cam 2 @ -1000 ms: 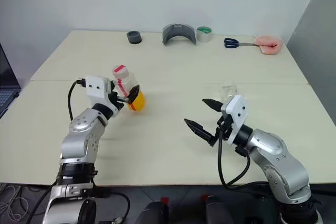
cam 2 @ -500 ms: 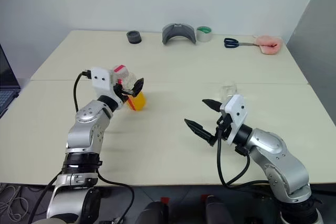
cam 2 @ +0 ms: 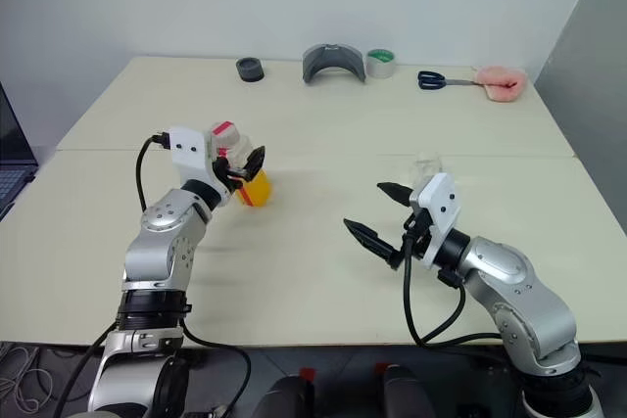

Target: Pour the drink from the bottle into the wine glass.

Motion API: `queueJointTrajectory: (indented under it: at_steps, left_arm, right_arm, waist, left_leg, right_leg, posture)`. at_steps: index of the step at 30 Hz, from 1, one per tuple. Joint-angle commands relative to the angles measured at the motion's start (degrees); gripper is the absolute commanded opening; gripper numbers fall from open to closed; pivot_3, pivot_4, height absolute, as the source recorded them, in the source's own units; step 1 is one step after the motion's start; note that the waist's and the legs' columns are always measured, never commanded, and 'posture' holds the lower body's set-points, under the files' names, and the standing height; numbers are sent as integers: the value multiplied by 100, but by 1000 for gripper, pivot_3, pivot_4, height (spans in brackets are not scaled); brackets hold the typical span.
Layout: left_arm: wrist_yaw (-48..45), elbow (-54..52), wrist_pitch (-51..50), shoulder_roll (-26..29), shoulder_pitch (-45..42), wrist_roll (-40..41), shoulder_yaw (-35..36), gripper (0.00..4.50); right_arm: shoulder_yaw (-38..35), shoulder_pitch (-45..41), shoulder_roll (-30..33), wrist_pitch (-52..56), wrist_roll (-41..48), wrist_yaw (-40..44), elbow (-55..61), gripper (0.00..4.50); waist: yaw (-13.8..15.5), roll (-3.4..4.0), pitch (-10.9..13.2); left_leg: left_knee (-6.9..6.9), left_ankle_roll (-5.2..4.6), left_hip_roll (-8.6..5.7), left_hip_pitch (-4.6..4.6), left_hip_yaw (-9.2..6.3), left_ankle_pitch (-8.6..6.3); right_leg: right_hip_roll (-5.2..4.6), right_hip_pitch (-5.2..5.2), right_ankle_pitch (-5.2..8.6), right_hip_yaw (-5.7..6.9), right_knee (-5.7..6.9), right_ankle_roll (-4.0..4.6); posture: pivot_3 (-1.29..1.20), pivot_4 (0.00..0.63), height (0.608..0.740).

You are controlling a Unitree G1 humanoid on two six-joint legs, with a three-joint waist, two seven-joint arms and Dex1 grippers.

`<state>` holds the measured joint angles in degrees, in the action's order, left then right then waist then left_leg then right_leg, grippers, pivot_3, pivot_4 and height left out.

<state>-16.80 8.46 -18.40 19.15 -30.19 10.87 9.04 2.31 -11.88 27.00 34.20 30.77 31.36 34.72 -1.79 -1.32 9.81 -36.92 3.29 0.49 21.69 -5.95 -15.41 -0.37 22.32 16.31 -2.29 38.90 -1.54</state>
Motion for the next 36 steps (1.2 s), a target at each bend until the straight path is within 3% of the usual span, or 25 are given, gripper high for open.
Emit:
queueJointTrajectory:
  at_steps: [1, 3, 5, 13, 22, 29, 36]
  left_arm:
    - [75, -283, 24, 10, 20, -58, -23, 2784]
    - [103, -274, 28, 10, 56, -74, -15, 2149]
    - [111, -269, 37, 7, 68, -81, -9, 1861]
    - [17, -286, 182, 9, 35, -27, -6, 1852]
    - [-763, -719, 101, 13, 87, 327, -212, 1852]
    - [-1772, -717, 77, 72, -218, 593, -690, 1851]
    - [-3544, -120, 196, 20, -988, 871, -1389, 1851]
  right_arm:
    - [-127, -37, 26, -47, 99, 13, 198, 4500]
    - [-130, -44, 35, -50, 98, 25, 189, 4500]
    - [-132, -50, 35, -55, 98, 31, 180, 4500]
    - [-113, -50, 60, -111, 60, 94, 172, 4500]
    - [-176, -33, -26, -184, 94, 81, 196, 4500]
    - [-327, -23, -75, -61, 116, -174, 369, 4500]
    - [-512, -412, -178, 884, 634, -1131, 1065, 4500]
  waist:
    - [2, 0, 0]
    - [1, 0, 0]
    - [-1, 0, 0]
    - [-2, 0, 0]
    - [4, -1, 1]
    - [6, -1, 3]
    - [-10, 0, 8]
  left_leg:
    - [0, 0, 0, 0, 0, 0]
    - [0, 0, -1, 0, 0, 0]
    - [0, 0, 0, 0, 0, 0]
    - [0, 0, 0, 0, 0, 0]
    - [-1, 1, -1, 3, -2, 0]
    - [0, 1, -2, 4, -1, 0]
    - [-1, 1, -5, 8, -3, 0]
  right_leg:
    - [0, 0, 0, 1, 0, 0]
    - [0, 0, 0, 0, 0, 0]
    - [0, 0, 0, 0, 0, 0]
    - [0, 0, 0, 0, 0, 0]
    - [0, 0, 0, 2, -1, 0]
    - [0, 1, 0, 2, -1, 0]
    - [0, 2, 0, 4, -2, 0]
  posture:
    - [0, 150, 740]
    - [0, 150, 740]
    - [0, 150, 740]
    - [0, 150, 740]
    - [0, 150, 740]
    - [0, 150, 740]
    - [0, 150, 740]
